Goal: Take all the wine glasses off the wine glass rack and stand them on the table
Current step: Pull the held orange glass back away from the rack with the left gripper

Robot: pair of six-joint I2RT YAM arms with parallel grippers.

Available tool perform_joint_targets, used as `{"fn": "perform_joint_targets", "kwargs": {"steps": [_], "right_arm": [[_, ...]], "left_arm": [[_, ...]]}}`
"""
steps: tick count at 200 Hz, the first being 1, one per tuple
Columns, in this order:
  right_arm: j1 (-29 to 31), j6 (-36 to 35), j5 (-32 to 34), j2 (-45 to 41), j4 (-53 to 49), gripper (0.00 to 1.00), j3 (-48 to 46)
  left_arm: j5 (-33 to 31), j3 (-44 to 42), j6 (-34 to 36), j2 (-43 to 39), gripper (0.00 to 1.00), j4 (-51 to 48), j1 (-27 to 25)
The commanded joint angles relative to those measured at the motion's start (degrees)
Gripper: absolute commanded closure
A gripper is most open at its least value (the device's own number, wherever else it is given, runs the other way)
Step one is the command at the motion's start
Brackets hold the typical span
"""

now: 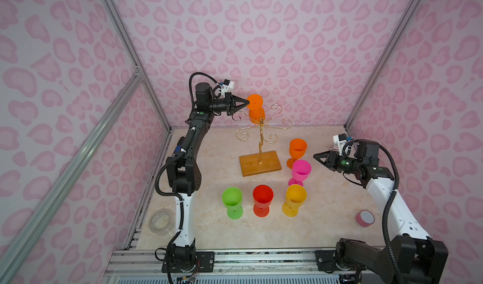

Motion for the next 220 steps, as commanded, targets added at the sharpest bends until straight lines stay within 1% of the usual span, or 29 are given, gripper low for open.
{"fn": "perform_joint_targets", "kwargs": {"steps": [1,73,163,220], "right_arm": [[0.1,-0.5,-0.7,0.0,2.1,0.70,-0.6],[0.0,-0.6,-0.7,-0.1,2.0,0.70,-0.8],[-0.1,-0.7,-0.7,-0.2,2.0,0.70,-1.1],[-0.1,-0.2,-0.8,0.2,2.7,0.70,-1.5]], "left_arm": [[1.8,-0.1,1.2,-3.2,0.98,1.5,0.0],[2.5,-0.4,1.5,-3.1,0.98,1.6,1.3],[5.2,-1.6,3.1,-3.3,0.98,2.0,3.1],[5.4,-2.8,3.4,-4.0,0.98,1.8,3.3]]}}
